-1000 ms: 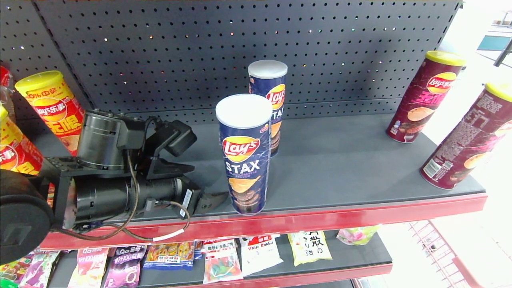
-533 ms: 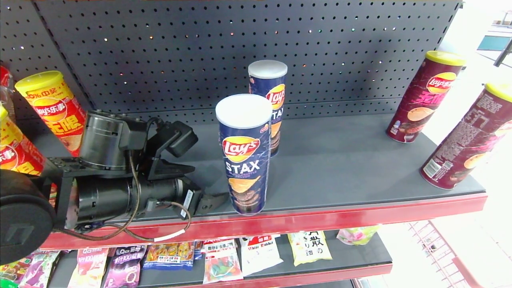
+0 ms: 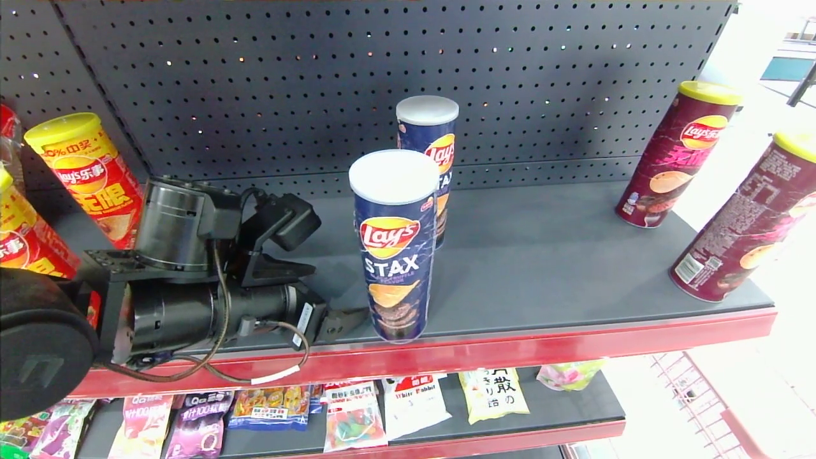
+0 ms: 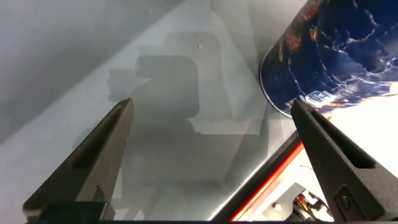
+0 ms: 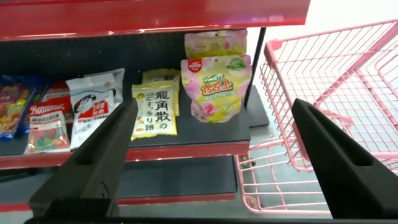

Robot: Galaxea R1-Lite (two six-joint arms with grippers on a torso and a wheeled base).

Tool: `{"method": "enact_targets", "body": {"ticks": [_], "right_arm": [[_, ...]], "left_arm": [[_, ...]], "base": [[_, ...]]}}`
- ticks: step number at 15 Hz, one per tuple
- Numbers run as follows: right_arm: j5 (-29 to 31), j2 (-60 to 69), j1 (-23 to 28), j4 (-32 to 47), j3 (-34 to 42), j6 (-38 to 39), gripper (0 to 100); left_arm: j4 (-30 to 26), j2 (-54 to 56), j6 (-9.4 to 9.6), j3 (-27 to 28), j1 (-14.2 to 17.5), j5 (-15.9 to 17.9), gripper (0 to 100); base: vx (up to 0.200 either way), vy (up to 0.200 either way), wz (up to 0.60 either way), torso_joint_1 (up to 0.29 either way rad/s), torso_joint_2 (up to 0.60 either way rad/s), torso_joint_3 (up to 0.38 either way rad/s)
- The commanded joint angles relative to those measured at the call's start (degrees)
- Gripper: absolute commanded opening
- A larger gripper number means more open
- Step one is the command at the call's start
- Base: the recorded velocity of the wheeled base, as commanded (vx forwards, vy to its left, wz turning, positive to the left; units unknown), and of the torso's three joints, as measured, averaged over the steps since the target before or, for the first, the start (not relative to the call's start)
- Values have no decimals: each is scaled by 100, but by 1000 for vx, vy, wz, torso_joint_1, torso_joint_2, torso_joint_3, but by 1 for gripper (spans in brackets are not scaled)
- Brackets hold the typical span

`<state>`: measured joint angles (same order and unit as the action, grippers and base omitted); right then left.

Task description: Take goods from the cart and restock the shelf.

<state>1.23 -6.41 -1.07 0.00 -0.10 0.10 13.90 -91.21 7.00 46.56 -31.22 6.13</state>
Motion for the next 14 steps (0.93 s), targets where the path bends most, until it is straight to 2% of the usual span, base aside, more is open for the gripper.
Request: {"method": "enact_targets", "body": {"ticks": [1, 14], "right_arm": [[0, 211, 248, 0, 1, -1, 100], [0, 316, 257, 0, 1, 8, 100]], "left_arm": [[52, -72, 3, 20, -16, 2, 100], [113, -310, 39, 257, -104, 11, 100]], "base": [[0, 0, 0, 0, 0, 0], [0, 0, 0, 0, 0, 0]]}}
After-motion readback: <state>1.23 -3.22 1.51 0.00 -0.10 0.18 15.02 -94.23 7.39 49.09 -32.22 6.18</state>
